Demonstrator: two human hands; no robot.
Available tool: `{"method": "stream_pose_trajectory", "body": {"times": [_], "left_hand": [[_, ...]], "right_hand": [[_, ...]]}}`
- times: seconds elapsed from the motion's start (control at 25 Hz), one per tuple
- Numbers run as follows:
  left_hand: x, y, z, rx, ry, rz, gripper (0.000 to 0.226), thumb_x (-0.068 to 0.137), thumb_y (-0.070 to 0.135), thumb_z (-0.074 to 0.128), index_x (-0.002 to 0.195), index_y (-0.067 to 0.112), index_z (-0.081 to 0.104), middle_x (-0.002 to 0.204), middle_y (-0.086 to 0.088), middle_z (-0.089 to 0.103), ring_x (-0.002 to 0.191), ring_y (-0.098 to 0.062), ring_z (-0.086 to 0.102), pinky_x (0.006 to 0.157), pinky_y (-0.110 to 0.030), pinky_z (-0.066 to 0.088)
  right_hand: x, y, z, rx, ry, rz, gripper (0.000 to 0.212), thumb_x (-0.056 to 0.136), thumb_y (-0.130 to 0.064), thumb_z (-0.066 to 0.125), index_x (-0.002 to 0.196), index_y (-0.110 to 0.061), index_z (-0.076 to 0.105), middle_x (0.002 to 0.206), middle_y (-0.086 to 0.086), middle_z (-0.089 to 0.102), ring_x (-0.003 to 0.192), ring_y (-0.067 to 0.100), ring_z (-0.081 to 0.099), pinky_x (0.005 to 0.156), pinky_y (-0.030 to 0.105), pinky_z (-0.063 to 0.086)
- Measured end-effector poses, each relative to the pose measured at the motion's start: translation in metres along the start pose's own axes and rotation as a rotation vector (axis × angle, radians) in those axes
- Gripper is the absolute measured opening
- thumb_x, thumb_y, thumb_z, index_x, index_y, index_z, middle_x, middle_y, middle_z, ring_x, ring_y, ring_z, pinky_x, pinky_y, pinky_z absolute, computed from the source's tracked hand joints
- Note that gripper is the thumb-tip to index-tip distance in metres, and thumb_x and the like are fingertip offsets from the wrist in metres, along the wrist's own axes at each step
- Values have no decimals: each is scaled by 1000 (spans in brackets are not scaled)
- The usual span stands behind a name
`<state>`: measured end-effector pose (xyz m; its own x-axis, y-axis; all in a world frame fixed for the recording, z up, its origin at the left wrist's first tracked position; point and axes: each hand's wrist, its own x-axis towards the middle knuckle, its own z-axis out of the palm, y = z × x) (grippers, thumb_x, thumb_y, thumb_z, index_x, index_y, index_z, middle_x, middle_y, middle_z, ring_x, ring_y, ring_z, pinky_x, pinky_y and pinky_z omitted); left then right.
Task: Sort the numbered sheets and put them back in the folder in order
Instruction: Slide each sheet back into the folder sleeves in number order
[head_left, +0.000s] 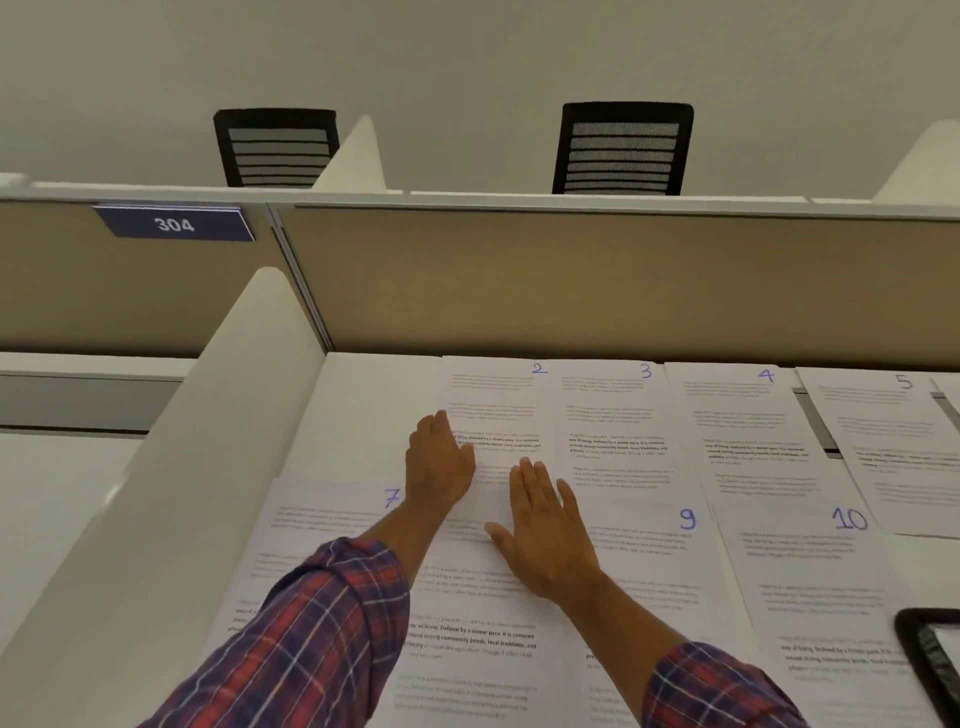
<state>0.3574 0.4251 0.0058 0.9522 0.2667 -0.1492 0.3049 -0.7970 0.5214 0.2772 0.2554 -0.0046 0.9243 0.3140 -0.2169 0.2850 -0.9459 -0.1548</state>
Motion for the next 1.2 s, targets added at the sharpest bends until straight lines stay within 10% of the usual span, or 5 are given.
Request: {"method": "stream_pose_trajectory", "body": {"times": [0.28,0.48,0.76,1.2], "left_hand": [[33,16,-5,-476,16,-440,59,92,25,78,142,9,52,140,-13,60,119,-35,63,87,-35,54],[48,13,-9,-460,-8,-512,33,88,31,81,91,16,51,109,-7,70,89,-27,66,78,-42,61],[54,26,-21,-598,-11,-467,30,89,18,82,103,12,56,104,-7,65,82,-22,67,59,-28,52],[46,38,-80,-484,113,211,8,106,20,53,107,15,59,94,11,64,85,-5,65,59,-14,48]], "right_hand": [[-4,-1,23,-61,-59,-44,80,105,-64,6,161,-14,-21,170,5,-26,156,20,-27,118,39,-25],[-4,-1,28,-17,-42,-45,80,105,-66,6,161,-15,-22,169,3,-29,156,18,-28,121,38,-21],[-3,3,37,18,42,-76,79,107,-64,13,163,-13,-11,172,4,-19,158,21,-21,124,41,-14],[-6,0,44,-85,42,-93,73,110,-56,15,164,-7,9,173,12,9,161,27,7,125,48,-4]]}}
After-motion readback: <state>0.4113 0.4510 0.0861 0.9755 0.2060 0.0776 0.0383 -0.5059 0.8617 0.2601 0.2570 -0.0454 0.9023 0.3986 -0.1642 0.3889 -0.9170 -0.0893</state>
